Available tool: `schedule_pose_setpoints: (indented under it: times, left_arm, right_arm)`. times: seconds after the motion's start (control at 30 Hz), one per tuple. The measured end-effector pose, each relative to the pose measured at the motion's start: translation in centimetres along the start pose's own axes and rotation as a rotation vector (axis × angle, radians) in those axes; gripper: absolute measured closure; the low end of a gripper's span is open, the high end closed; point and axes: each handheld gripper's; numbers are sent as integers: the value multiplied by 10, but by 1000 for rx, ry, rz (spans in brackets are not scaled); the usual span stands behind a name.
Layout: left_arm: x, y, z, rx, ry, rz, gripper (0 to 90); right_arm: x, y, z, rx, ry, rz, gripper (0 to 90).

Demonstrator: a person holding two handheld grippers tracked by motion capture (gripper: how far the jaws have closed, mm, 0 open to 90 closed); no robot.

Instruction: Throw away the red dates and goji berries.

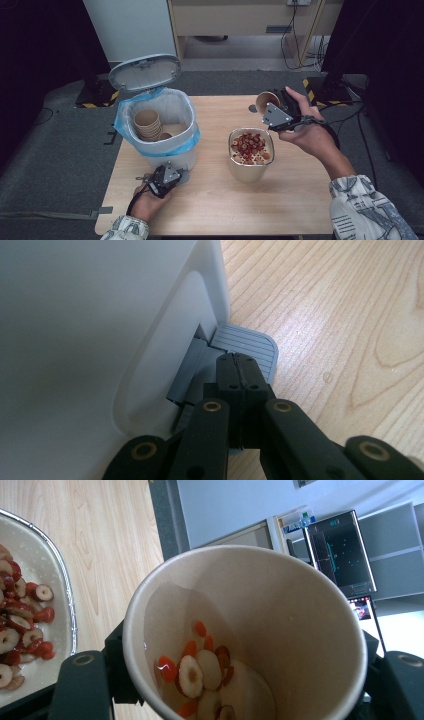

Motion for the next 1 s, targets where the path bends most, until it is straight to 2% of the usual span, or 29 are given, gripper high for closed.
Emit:
schedule_pose_setpoints:
  times: [0.23, 1.0]
  left_arm:
    - [0, 0, 0, -2, 2, 0, 899]
    - [0, 0, 0, 2, 0, 1, 899]
  right_arm:
    - [0, 5, -4, 89, 29, -5, 281]
    - [6, 3, -11, 190, 54, 30, 281]
Point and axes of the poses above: each handheld gripper's, and its own axes: x roughly backward along the jaws, z roughly out of its underside, y roughly to its left, and after that the axes turned 14 degrees about x, right-handed
